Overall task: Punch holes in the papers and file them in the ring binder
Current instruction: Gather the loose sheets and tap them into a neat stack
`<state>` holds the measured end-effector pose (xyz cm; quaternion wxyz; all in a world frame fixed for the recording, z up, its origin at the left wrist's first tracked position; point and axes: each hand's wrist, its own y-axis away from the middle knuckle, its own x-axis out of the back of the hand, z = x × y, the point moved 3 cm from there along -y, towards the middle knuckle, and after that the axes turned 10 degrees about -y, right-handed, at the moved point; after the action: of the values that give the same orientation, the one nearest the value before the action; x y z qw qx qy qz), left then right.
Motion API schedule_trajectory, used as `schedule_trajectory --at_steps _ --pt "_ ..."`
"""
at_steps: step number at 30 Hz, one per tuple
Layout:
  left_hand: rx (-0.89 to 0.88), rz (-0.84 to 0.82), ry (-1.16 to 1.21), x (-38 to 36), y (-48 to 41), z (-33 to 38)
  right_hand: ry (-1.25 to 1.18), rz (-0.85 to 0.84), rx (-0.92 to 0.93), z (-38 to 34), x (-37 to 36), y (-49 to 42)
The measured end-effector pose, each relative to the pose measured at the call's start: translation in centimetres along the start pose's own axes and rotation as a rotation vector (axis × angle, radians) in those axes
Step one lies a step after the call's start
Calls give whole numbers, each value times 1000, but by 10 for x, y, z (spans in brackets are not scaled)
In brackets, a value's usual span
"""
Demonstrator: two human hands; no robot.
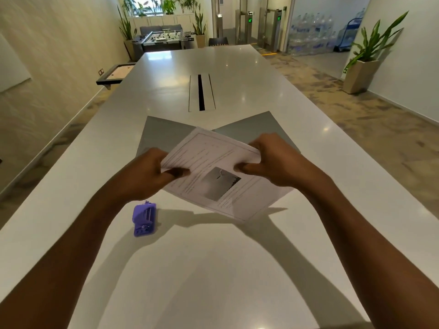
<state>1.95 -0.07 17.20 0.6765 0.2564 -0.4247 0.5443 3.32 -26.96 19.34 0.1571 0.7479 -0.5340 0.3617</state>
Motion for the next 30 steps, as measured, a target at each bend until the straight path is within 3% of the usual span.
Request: schedule_trajectory --at_steps 3,6,9,12,16,22,27,30 --pt "-40 25 -56 13 1 4 -62 32 -13 4 -2 -1" --pt "-52 179 81 29 3 -4 -191 97 -90 20 -2 -1" --pt "45 407 611 25 8 -24 -471 166 -209 45 -4 5" --pt "290 239 980 -20 11 -35 -815 166 -315 64 -18 15" --pt "413 37 998 -70 22 -29 -938 158 -456 87 -44 25" --pt "452 66 931 -95 31 -34 -912 147 -578 97 -71 33" --pt "566 74 938 -108 46 -55 -1030 -58 -620 105 -89 43" --pt "632 87 1013 -115 61 -62 -1081 -67 -674 109 -109 51"
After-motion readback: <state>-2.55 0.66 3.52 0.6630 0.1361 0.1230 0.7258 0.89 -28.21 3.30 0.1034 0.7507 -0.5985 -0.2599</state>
